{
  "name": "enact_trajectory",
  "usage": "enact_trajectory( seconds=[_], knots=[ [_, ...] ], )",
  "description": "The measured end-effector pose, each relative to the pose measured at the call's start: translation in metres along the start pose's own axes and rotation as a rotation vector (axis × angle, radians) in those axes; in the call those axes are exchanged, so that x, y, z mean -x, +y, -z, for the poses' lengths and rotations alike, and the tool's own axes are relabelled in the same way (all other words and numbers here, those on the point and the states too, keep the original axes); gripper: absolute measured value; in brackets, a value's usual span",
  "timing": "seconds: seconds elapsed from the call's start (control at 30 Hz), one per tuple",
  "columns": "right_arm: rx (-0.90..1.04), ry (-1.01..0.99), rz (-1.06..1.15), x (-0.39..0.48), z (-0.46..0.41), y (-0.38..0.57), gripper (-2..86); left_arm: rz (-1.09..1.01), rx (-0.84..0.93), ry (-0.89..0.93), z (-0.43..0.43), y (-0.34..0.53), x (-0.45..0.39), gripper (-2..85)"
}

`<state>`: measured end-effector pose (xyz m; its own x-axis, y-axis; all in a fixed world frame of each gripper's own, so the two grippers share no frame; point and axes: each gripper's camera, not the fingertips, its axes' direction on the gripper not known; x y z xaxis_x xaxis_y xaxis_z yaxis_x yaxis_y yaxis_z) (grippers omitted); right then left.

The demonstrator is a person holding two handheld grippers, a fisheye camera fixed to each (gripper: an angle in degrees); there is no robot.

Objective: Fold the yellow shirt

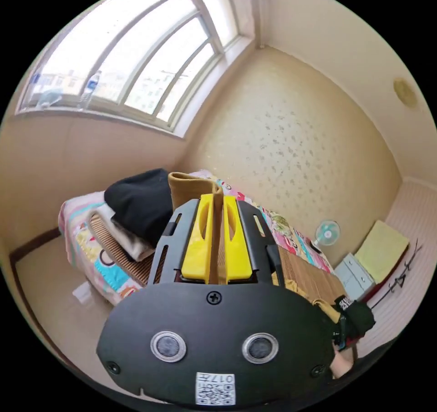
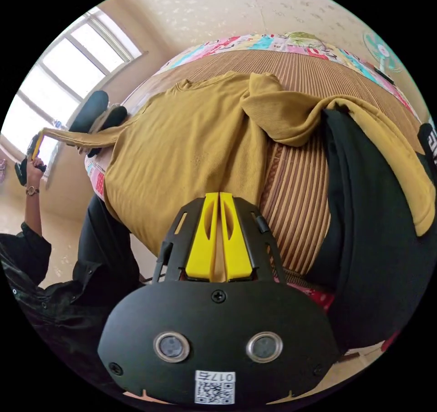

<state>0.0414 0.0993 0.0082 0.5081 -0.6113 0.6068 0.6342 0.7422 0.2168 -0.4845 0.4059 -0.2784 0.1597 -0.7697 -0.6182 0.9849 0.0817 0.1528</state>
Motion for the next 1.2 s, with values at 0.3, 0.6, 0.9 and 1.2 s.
enact_trajectory(
  seconds=[0.3,0.6,0.9,1.2],
  knots=[
    [-0.072,-0.094,0.106,-0.014,0.012,0.035,0.3,-0.395,0.261,0.447,-0.247,0.1,-0.287,4.4],
    [-0.085,-0.173,0.06,-0.017,0.012,0.05,0.3,-0.381,0.807,0.444,-0.439,0.379,-0.394,4.6],
    [-0.069,-0.199,0.058,-0.003,0.002,0.05,0.7,-0.447,0.833,0.6,-0.42,0.388,-0.39,7.8],
    [-0.148,-0.036,0.031,0.033,0.061,0.05,5.4,-0.375,0.786,0.39,-0.333,0.374,-0.248,10.0]
  ],
)
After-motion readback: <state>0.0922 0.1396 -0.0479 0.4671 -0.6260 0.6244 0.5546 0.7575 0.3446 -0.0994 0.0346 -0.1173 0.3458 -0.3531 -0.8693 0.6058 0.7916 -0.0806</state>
